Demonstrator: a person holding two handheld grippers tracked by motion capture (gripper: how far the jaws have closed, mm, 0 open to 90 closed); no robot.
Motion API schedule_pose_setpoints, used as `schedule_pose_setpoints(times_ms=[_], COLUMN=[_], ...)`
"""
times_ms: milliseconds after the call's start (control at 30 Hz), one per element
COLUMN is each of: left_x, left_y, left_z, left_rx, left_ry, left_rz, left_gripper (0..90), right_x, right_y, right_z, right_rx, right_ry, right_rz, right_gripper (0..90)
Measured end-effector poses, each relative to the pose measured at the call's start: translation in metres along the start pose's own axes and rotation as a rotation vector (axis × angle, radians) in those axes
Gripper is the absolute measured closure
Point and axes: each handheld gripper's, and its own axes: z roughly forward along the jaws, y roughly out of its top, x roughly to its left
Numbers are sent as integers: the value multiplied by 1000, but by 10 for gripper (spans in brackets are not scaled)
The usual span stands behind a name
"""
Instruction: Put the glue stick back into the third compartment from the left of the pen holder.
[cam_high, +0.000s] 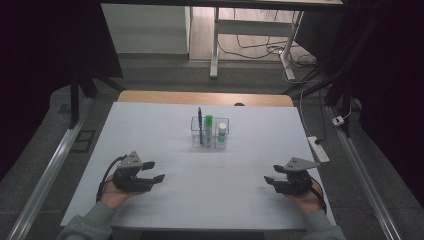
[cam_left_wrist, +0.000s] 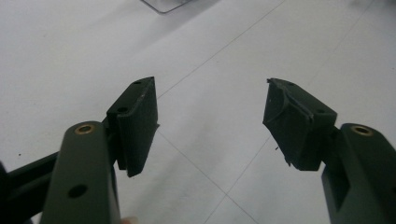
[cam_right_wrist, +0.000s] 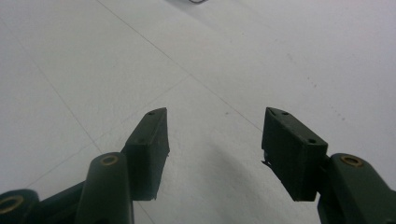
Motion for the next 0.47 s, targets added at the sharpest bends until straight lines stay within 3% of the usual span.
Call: schedule_pose_setpoints(times_ms=[467], left_x=[0], left_y=[0], left_z=[0], left_rx=[-3], left_ry=[3], left_rz=[-3], left_gripper=[349], right_x=[0], right_y=[0], right_z=[0], right_rx=[3], right_ry=[6], right_rz=[-6], right_gripper=[411])
